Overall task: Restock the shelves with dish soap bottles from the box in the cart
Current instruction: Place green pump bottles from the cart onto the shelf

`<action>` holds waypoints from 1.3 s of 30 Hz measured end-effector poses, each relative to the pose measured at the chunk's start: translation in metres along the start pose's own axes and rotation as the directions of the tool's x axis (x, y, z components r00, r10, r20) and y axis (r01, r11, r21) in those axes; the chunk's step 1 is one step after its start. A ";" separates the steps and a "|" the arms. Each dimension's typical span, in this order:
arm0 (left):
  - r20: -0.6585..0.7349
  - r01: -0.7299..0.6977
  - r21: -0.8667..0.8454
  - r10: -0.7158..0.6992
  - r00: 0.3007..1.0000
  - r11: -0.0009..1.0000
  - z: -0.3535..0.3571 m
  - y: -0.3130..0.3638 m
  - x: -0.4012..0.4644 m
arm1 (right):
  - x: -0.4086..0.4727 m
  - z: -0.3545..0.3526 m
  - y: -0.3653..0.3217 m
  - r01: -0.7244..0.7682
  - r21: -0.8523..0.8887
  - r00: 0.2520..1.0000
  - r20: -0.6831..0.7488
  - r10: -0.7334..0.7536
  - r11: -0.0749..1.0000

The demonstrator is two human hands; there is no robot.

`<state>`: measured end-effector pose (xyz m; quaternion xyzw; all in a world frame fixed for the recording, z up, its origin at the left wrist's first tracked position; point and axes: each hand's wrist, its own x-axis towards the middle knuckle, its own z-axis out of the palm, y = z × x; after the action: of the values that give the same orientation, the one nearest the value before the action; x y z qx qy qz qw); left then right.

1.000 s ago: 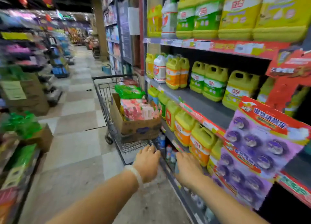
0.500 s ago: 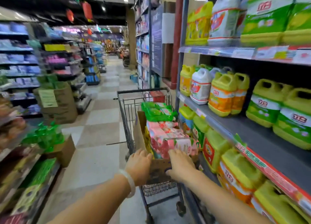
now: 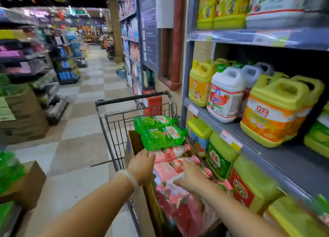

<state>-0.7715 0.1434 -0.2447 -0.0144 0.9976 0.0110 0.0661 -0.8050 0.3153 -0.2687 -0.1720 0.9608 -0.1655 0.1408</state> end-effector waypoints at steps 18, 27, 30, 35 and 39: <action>0.347 -0.228 -0.163 0.272 0.897 0.960 0.020 -0.092 0.306 | 0.282 0.046 -0.036 -0.240 0.951 0.685 0.308 0.660 -0.195; 0.522 -0.002 -0.487 0.293 0.801 0.873 0.028 -0.089 0.322 | 0.279 0.050 -0.014 -0.357 0.894 0.648 0.446 0.617 -0.272; 0.518 0.061 -0.580 0.310 0.797 0.813 0.030 -0.087 0.321 | 0.271 0.049 -0.017 -0.317 0.876 0.647 0.481 0.592 -0.364; 0.475 0.052 -0.664 0.367 0.800 0.746 0.028 -0.078 0.302 | 0.240 0.049 -0.020 -0.206 0.897 0.645 0.425 0.635 -0.391; 0.434 0.036 -0.734 0.427 0.794 0.679 0.009 -0.059 0.274 | 0.197 0.029 -0.021 -0.090 0.955 0.648 0.271 0.712 -0.282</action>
<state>-1.0399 0.0774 -0.2910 0.0780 0.8409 0.4050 0.3505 -0.9668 0.2150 -0.3299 0.3857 0.5106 -0.7667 0.0523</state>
